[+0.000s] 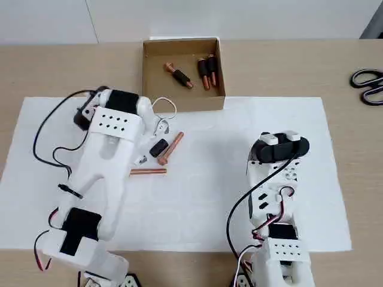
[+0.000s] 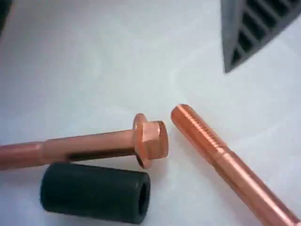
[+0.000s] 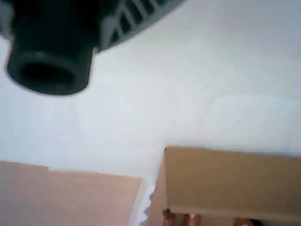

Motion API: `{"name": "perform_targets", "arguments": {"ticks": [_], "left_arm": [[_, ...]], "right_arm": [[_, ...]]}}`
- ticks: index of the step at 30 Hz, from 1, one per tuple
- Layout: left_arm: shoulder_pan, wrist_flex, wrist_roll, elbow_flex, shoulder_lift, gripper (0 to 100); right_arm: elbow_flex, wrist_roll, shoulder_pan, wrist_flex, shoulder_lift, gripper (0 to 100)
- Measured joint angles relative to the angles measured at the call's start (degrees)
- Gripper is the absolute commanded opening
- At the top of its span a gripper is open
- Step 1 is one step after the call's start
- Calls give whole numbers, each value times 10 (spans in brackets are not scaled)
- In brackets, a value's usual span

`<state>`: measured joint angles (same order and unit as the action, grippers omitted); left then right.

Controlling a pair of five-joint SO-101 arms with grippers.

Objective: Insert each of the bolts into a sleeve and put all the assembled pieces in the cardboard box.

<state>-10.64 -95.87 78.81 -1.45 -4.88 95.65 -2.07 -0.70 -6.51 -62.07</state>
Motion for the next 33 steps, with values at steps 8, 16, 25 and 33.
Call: {"name": "perform_targets", "arguments": {"ticks": [8, 16, 25, 33], "left_arm": [[36, 73, 63, 40, 0, 299], [75, 195, 80, 182, 0, 299], [96, 238, 82, 235, 2, 299], [97, 238, 82, 225, 1, 299]], "right_arm": [[0, 0, 0, 7, 0, 3], [0, 0, 0, 28, 0, 4], [0, 0, 0, 28, 0, 4], [0, 0, 0, 28, 0, 4]]}}
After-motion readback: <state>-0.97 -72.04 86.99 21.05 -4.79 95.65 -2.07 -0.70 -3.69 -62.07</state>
